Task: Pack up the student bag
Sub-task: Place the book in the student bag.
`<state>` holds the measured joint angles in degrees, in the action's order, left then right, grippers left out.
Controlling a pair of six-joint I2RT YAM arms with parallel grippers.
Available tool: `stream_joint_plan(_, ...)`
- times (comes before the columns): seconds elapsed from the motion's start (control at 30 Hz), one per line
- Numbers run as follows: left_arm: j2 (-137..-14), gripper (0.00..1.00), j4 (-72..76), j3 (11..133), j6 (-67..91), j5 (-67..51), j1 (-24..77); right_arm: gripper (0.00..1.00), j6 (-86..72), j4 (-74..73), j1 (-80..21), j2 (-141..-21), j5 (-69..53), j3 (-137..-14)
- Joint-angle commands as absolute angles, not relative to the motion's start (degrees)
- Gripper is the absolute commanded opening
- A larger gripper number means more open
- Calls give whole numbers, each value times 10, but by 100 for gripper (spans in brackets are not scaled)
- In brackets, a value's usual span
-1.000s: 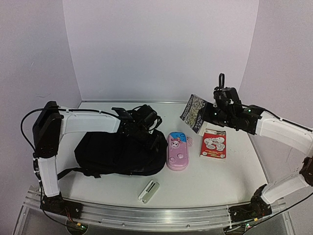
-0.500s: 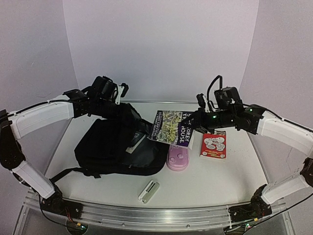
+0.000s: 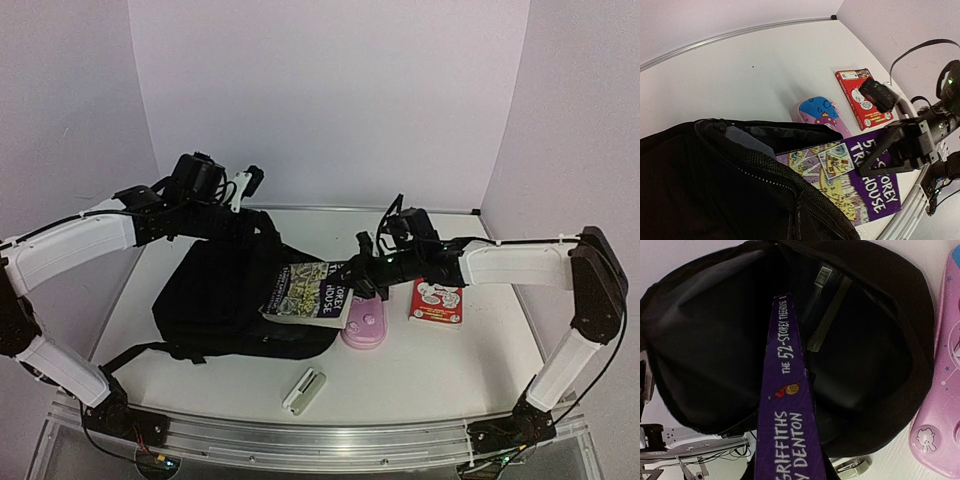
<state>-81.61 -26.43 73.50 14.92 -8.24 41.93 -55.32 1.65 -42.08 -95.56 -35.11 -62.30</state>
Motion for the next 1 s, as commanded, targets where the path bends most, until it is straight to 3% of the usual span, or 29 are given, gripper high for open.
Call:
stream_joint_plan(0.0, -769, 0, -202, 737, 140, -112, 419, 0, -625, 179, -423, -987, -373, -667)
stream_joint_plan(0.53, -777, 0, -215, 743, 154, -119, 410, 0, -751, 401, -427, -1064, -390, -676)
stream_joint_plan(0.97, -787, 0, -207, 746, 165, -142, 406, 0, -670, 219, -461, -1192, -225, -778)
